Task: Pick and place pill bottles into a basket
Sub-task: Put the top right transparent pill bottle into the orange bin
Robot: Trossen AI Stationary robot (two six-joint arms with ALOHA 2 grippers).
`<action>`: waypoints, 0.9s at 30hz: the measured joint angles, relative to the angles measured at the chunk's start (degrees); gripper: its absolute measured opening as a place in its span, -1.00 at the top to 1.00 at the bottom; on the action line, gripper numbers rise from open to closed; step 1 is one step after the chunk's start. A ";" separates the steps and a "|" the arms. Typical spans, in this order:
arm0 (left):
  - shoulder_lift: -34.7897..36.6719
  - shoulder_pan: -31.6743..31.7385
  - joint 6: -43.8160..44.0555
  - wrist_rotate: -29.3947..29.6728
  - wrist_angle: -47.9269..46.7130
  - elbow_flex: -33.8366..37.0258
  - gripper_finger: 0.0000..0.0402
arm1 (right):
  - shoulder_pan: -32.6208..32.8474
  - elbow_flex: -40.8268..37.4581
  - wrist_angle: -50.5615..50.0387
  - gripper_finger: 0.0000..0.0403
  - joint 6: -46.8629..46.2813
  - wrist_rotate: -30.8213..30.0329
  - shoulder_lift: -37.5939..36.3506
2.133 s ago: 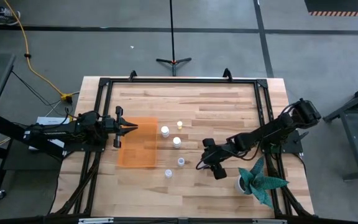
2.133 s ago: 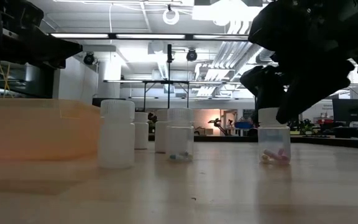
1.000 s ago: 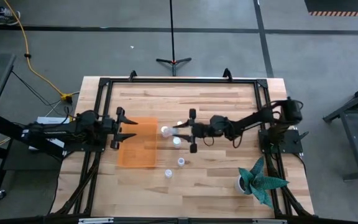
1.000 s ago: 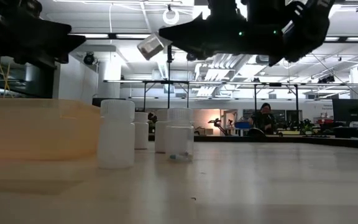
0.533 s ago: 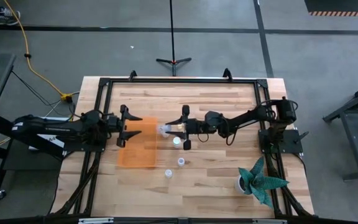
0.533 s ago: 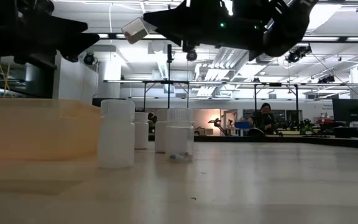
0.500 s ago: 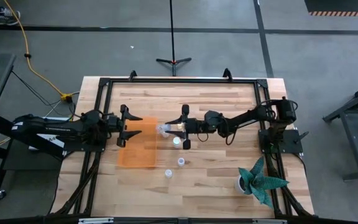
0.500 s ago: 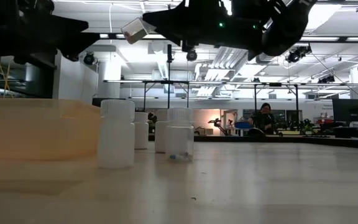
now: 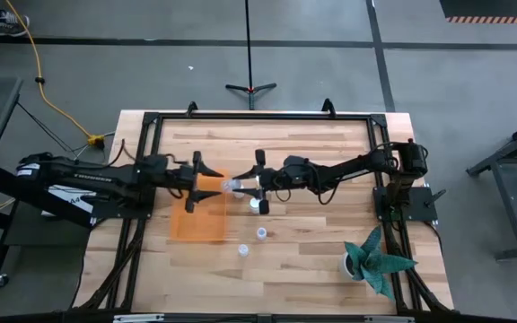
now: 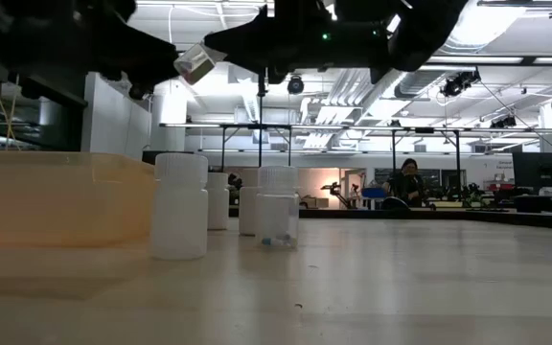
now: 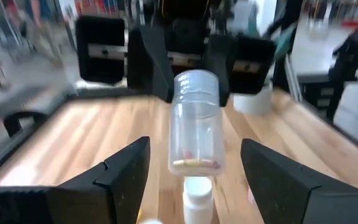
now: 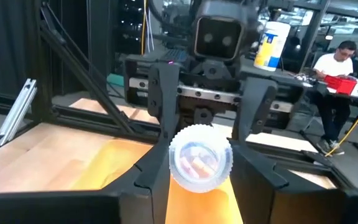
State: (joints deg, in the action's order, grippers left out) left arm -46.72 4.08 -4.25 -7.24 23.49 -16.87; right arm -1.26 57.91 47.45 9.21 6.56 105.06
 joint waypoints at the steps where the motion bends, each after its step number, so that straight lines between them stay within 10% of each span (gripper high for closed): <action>1: -0.69 0.00 0.00 -0.06 -3.37 -1.87 -0.43 | 0.00 0.15 -0.59 0.34 0.01 -0.16 0.00; 27: -12.06 0.00 1.09 2.27 -19.74 -15.45 -0.41 | -0.28 0.27 -3.92 0.34 -0.18 0.03 0.00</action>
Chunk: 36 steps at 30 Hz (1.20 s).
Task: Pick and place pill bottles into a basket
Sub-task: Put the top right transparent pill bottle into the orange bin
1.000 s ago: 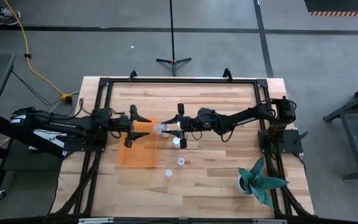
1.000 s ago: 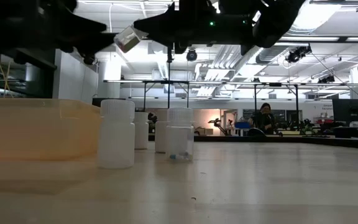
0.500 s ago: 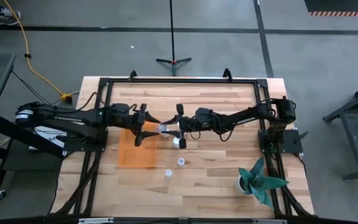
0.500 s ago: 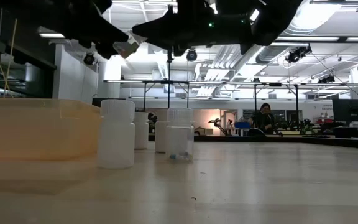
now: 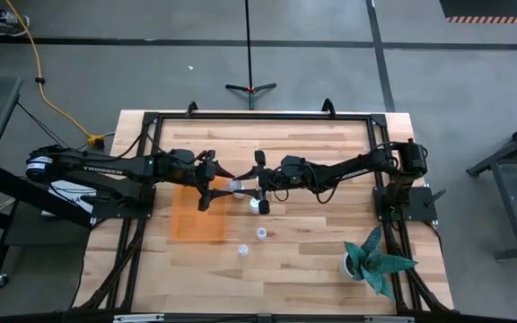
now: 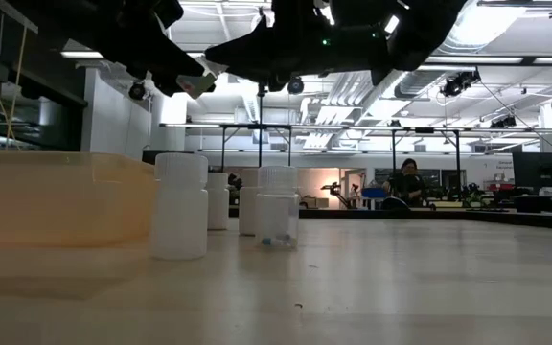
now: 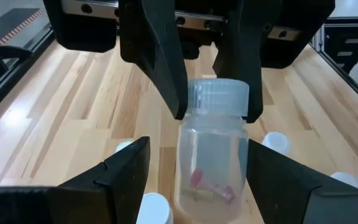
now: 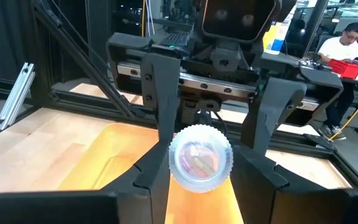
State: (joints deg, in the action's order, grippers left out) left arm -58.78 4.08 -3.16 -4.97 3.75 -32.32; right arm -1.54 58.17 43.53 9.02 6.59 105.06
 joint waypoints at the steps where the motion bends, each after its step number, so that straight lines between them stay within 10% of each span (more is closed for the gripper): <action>1: 0.00 0.00 0.04 0.00 -0.09 0.00 -0.39 | 0.00 0.00 -0.01 0.34 -0.01 -0.01 0.00; 14: 0.49 0.00 -0.92 -0.16 -0.30 0.04 0.15 | -0.01 0.00 0.17 0.23 -0.02 -0.09 -0.01; 36: 6.56 0.02 17.18 10.51 -22.16 0.09 0.09 | -0.35 -0.09 -13.81 0.04 -0.40 -3.02 -3.50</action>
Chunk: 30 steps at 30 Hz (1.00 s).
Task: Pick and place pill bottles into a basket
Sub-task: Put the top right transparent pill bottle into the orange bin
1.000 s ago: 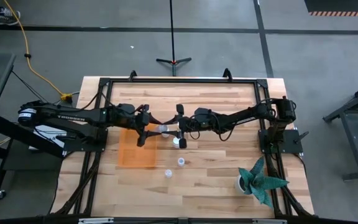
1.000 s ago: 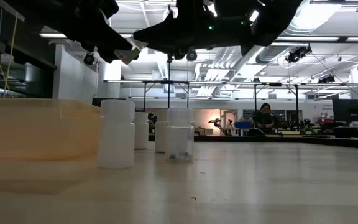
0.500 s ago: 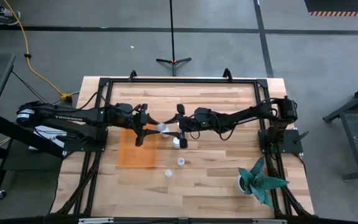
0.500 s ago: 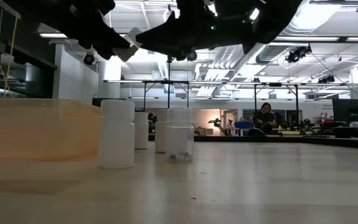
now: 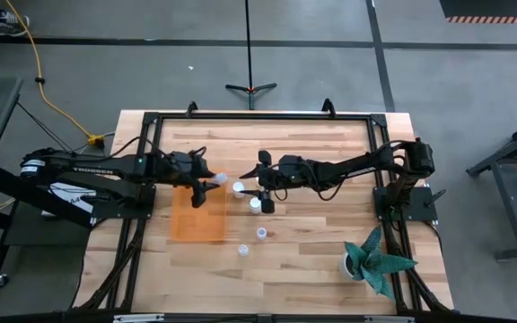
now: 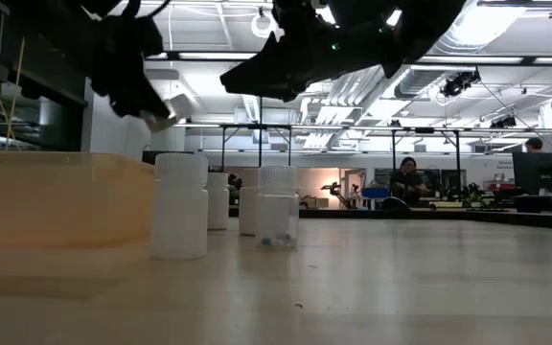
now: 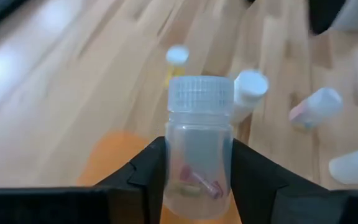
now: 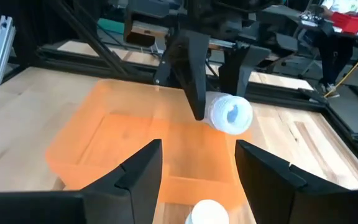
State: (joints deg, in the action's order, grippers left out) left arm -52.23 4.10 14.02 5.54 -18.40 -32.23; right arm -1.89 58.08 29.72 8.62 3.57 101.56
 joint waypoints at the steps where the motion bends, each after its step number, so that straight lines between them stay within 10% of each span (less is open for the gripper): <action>1: 0.00 0.00 1.78 0.20 -1.34 0.00 0.09 | 0.00 0.00 -0.34 0.04 0.10 -0.02 0.00; 30: -11.01 -0.02 53.82 8.84 -21.50 0.09 0.08 | -0.02 0.00 -2.71 0.03 0.83 -0.42 0.00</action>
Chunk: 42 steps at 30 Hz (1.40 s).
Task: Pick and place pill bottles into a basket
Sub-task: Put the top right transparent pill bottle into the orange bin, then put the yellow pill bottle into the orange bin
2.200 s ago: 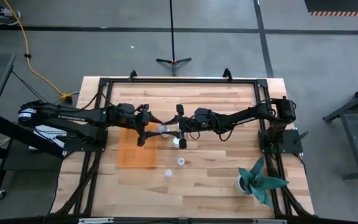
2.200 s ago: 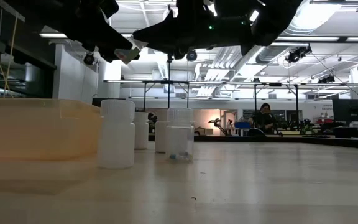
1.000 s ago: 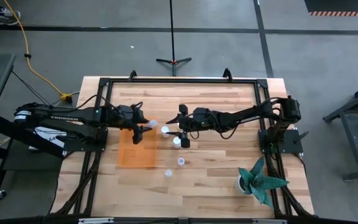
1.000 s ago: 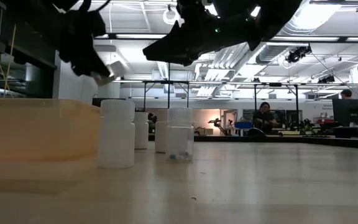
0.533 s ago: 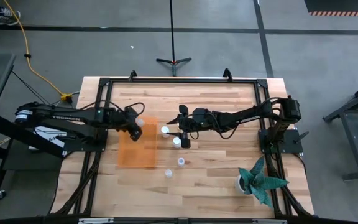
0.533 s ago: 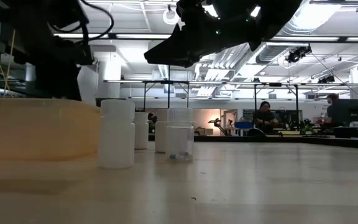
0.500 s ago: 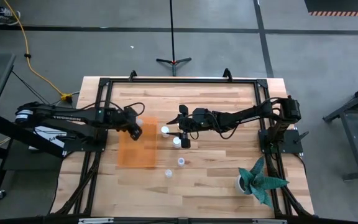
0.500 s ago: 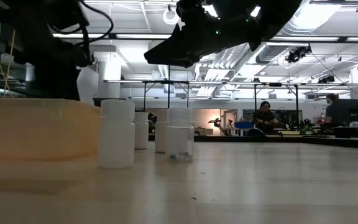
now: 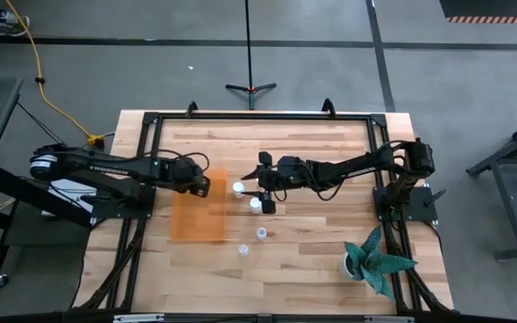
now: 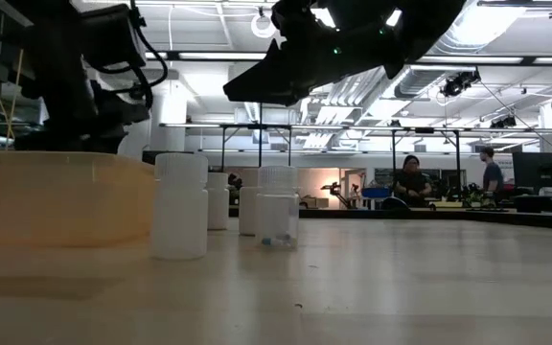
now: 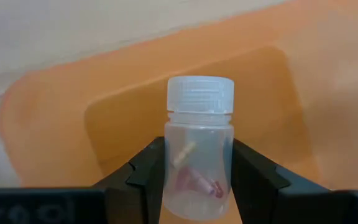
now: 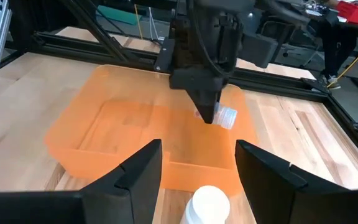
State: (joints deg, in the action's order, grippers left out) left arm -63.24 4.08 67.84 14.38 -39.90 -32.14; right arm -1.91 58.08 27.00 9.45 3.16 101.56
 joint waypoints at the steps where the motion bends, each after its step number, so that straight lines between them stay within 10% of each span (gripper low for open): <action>1: -0.66 0.00 1.16 0.33 -0.19 0.00 0.08 | 0.00 0.01 -0.28 0.03 0.00 0.00 0.00; 18: -7.65 0.02 15.14 3.03 -2.83 0.00 0.03 | 0.00 0.02 -2.47 0.03 0.02 0.07 0.00; 42: -3.73 0.02 -9.60 4.89 -5.41 -10.39 -0.32 | -0.69 0.04 -4.83 0.03 2.90 -0.42 0.00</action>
State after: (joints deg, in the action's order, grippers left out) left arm -66.97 4.10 58.24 19.27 -45.31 -42.53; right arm -2.60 58.13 22.17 12.36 2.74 101.56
